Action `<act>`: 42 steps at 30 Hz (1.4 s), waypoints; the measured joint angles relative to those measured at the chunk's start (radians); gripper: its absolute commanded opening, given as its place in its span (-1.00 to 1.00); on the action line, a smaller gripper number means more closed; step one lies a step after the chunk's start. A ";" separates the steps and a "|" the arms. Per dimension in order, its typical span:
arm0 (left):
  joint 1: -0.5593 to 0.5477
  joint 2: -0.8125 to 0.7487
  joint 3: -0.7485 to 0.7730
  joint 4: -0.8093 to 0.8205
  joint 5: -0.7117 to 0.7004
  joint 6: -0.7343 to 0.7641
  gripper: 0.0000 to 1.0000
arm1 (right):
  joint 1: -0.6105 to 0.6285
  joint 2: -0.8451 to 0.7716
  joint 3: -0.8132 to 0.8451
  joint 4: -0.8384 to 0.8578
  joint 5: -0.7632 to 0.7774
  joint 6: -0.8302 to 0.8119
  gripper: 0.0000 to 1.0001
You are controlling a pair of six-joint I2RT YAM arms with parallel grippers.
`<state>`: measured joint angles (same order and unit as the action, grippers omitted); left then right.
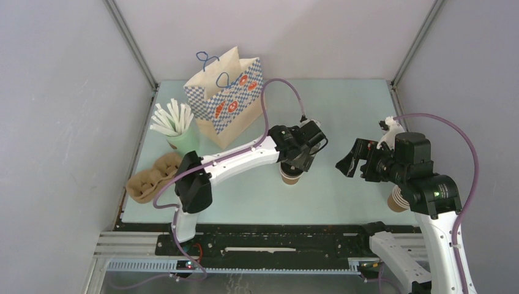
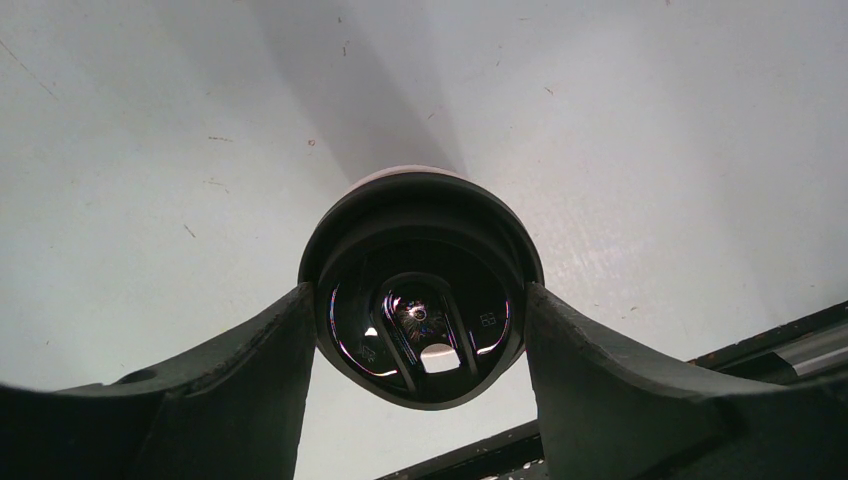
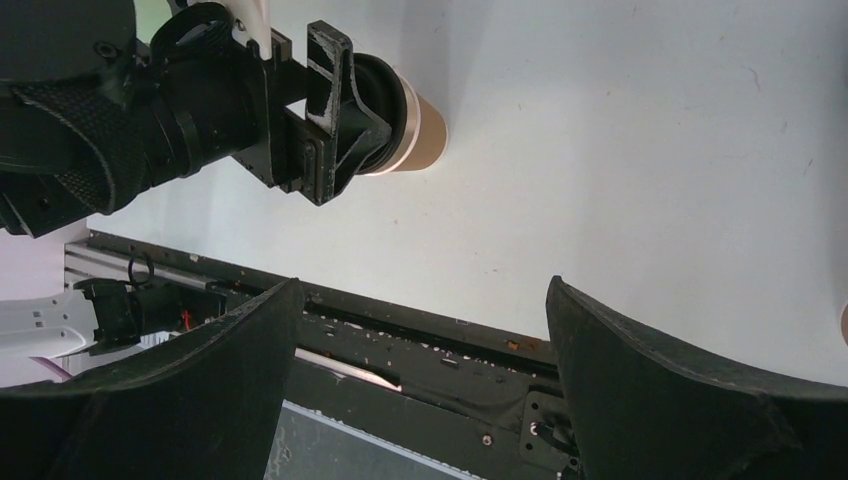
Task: Pack the takeout coffee
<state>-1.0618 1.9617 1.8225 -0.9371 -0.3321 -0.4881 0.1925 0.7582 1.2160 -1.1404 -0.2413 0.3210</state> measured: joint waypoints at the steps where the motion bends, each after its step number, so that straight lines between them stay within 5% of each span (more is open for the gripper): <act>1: 0.000 0.002 0.000 0.001 0.001 0.000 0.38 | 0.000 0.000 0.000 0.000 0.000 -0.001 0.99; 32: 0.000 0.025 -0.050 0.038 0.016 0.019 0.47 | 0.006 0.000 -0.003 0.007 0.000 -0.004 0.99; 42: 0.001 0.036 -0.050 0.037 0.020 0.027 0.99 | 0.006 0.006 -0.003 0.008 -0.003 -0.006 0.99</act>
<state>-1.0611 1.9976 1.7725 -0.9005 -0.3122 -0.4606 0.1982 0.7643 1.2125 -1.1328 -0.2447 0.3153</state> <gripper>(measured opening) 0.932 0.993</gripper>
